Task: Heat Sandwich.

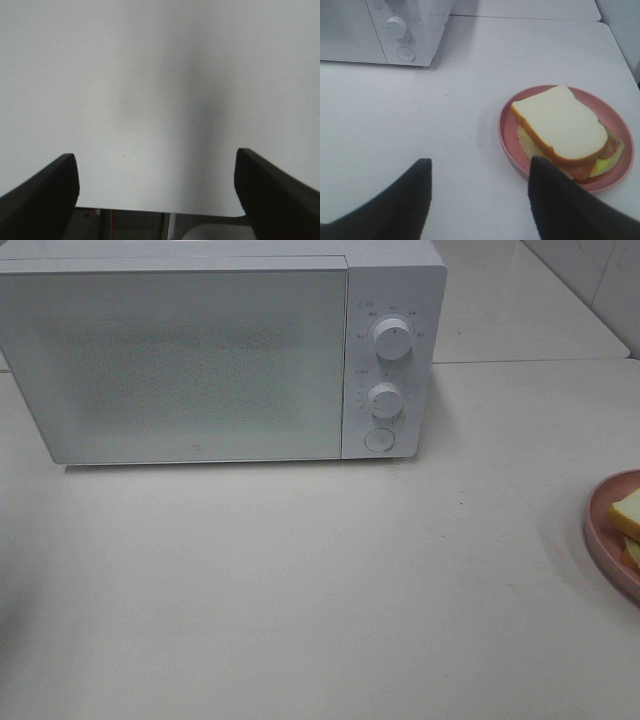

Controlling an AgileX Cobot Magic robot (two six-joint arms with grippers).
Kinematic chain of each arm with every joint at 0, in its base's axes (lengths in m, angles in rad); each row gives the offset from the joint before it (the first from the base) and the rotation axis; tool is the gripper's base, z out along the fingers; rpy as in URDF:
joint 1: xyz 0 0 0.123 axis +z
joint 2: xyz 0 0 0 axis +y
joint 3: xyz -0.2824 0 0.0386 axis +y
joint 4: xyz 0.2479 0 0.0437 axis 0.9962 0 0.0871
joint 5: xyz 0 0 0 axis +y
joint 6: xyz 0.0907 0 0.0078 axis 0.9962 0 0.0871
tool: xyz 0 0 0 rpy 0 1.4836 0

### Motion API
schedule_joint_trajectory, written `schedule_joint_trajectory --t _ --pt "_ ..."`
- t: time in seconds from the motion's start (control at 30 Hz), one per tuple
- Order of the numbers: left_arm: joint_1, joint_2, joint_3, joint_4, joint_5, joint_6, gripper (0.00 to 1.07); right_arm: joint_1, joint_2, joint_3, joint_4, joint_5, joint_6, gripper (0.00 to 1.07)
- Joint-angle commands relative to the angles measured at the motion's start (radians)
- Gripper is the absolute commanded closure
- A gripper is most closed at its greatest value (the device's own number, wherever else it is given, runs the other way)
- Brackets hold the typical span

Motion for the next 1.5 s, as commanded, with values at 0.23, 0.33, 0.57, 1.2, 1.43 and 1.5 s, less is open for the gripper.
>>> schedule_joint_trajectory --t 0.23,0.33,0.57,1.2,1.43,1.5 --pt "0.045 -0.158 0.132 -0.010 0.049 0.004 0.26 0.000 -0.024 -0.001 -0.004 -0.012 -0.005 0.50" --pt "0.045 -0.233 0.198 -0.015 0.038 0.003 0.26 0.000 -0.024 -0.001 -0.004 -0.012 -0.005 0.50" --pt "0.045 -0.450 0.325 -0.025 0.031 -0.031 0.26 0.000 -0.024 -0.001 -0.004 -0.012 -0.005 0.50" --pt "0.045 -0.832 0.411 -0.003 -0.021 -0.071 0.26 0.000 -0.024 -0.001 -0.004 -0.012 -0.005 0.50" --pt "0.044 -0.907 0.419 0.002 -0.032 -0.076 0.26 0.000 -0.024 -0.001 -0.004 -0.012 -0.005 0.50" --pt "0.044 -0.933 0.419 0.001 -0.032 -0.071 0.26 0.000 -0.024 -0.001 -0.004 -0.012 -0.005 0.50"
